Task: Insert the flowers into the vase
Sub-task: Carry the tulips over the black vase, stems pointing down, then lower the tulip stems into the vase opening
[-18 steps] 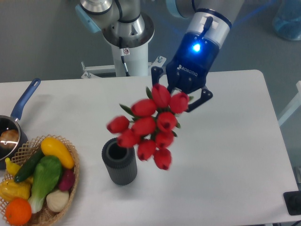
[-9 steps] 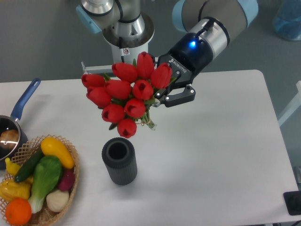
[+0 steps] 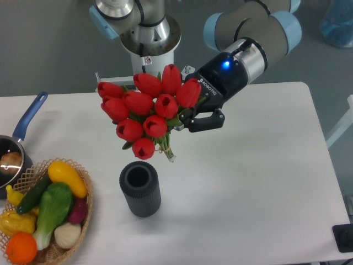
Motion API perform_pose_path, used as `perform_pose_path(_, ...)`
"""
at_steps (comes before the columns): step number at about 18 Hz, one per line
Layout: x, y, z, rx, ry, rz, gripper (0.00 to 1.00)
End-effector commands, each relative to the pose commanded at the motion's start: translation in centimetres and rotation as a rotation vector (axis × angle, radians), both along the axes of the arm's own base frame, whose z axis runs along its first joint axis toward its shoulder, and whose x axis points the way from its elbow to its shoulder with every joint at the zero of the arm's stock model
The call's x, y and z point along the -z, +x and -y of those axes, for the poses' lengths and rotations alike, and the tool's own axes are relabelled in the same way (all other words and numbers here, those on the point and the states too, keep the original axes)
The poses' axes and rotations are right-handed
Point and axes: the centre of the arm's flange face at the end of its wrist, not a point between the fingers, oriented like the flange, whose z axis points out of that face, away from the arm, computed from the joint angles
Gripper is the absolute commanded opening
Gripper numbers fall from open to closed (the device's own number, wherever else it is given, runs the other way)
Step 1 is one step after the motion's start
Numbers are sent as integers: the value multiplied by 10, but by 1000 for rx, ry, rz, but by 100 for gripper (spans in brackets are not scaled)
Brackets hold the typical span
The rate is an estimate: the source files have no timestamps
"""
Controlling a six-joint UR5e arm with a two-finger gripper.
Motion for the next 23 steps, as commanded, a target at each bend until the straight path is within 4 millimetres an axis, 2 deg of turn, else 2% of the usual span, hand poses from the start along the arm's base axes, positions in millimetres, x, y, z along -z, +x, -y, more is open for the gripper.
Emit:
perform_pose_path(1, 4, 6, -7, 16, 5, -10, 0)
perform_pose_path(6, 29, 8, -23, 59, 40, 7, 0)
perform_pose_path(8, 33, 13, -27, 74, 53, 11, 0)
perform_pose_path(12, 43, 28, -24, 84, 43, 41, 0)
perform_pose_path(17, 47, 42, -19, 91, 38, 63, 0)
perform_pose_path(23, 49, 45, -22, 99, 44, 54, 0)
